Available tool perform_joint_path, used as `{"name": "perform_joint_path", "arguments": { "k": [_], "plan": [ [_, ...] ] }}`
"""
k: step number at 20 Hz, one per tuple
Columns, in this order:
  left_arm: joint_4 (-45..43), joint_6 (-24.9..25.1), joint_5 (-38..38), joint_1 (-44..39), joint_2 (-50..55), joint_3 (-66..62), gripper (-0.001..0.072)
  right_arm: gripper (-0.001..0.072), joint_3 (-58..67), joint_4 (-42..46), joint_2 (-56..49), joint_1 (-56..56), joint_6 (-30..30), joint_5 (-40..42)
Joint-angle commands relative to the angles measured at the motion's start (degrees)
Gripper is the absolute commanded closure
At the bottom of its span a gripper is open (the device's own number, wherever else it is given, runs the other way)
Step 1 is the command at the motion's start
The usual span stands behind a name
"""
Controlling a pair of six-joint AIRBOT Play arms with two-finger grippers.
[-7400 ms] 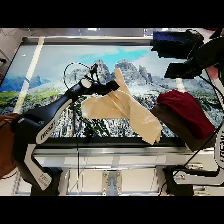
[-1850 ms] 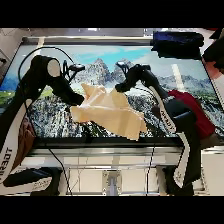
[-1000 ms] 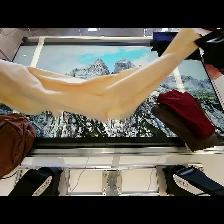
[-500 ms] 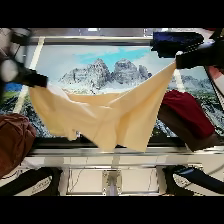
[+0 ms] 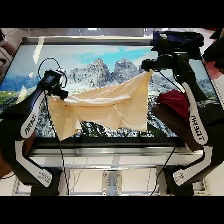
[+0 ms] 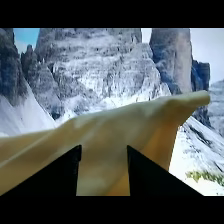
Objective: Fold the shirts.
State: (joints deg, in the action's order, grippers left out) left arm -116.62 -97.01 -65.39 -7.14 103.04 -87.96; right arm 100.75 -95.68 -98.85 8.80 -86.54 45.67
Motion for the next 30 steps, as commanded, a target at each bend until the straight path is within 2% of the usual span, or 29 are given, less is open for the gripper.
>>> {"name": "perform_joint_path", "arguments": {
  "k": [1,3,4,6,8,11,14,15,17,18,19,21,22,23,25,28,30],
  "plan": [
    [-0.70,-3.56,9.99,0.61,-0.50,-5.46,0.0096,0.0362,3.37,0.70,-2.45,0.20,1.66,-5.31],
    [-4.83,-3.54,10.29,1.49,-5.57,-8.41,0.0098,0.0362,10.47,5.07,-2.25,-1.31,1.57,5.09],
    [-7.50,-3.54,10.54,2.32,-9.27,-8.41,0.0099,0.0362,15.02,7.87,-1.79,-2.38,1.33,13.22],
    [-8.72,-3.56,10.14,5.99,-17.51,-7.85,0.0107,0.0362,19.93,13.84,1.25,-4.22,-3.69,25.99],
    [-7.61,-3.93,9.38,11.52,-25.94,-4.37,0.0107,0.0362,15.93,19.21,8.94,-6.51,-8.83,32.98],
    [-1.79,-7.80,8.44,23.06,-40.17,10.29,0.0107,0.0362,4.87,14.78,20.92,-11.61,-11.34,36.72],
    [6.12,-8.28,10.84,34.34,-50.82,28.68,0.0107,0.0362,-15.56,3.48,34.84,-15.98,-13.09,31.93],
    [10.95,-8.26,11.23,37.64,-52.35,33.03,0.0107,0.0362,-24.74,0.52,40.22,-16.44,-12.90,27.28],
    [26.71,-7.32,11.67,44.06,-51.67,38.38,0.0108,0.0359,-44.83,-5.53,52.59,-16.24,-6.64,13.20],
    [38.05,-3.02,11.87,46.95,-49.66,39.54,0.0109,0.0327,-55.01,-10.23,59.32,-16.24,-1.68,4.09],
    [50.18,4.35,11.32,48.96,-46.90,39.69,0.0109,0.0204,-64.06,-14.12,65.85,-16.24,4.48,-4.96],
    [74.73,22.45,8.68,50.75,-39.71,39.67,0.0108,0.0180,-77.53,-17.38,76.67,-16.26,19.02,-18.27],
    [82.07,28.74,8.61,50.42,-35.98,39.67,0.0108,0.0180,-81.29,-17.38,80.21,-16.26,24.41,-20.85],
    [84.96,31.34,8.76,49.77,-32.85,39.41,0.0107,0.0180,-83.95,-17.38,83.62,-16.26,27.65,-21.38],
    [84.94,34.60,8.98,48.06,-27.36,38.27,0.0108,0.0180,-84.24,-17.35,86.40,-16.26,27.71,-17.53],
    [84.28,34.93,9.03,45.40,-21.16,36.94,0.0108,0.0180,-82.47,-16.94,86.66,-16.26,26.86,-13.55],
    [79.17,34.91,9.05,43.21,-18.14,35.69,0.0109,0.0182,-81.22,-16.70,86.66,-16.26,26.84,-12.98]
  ]
}}
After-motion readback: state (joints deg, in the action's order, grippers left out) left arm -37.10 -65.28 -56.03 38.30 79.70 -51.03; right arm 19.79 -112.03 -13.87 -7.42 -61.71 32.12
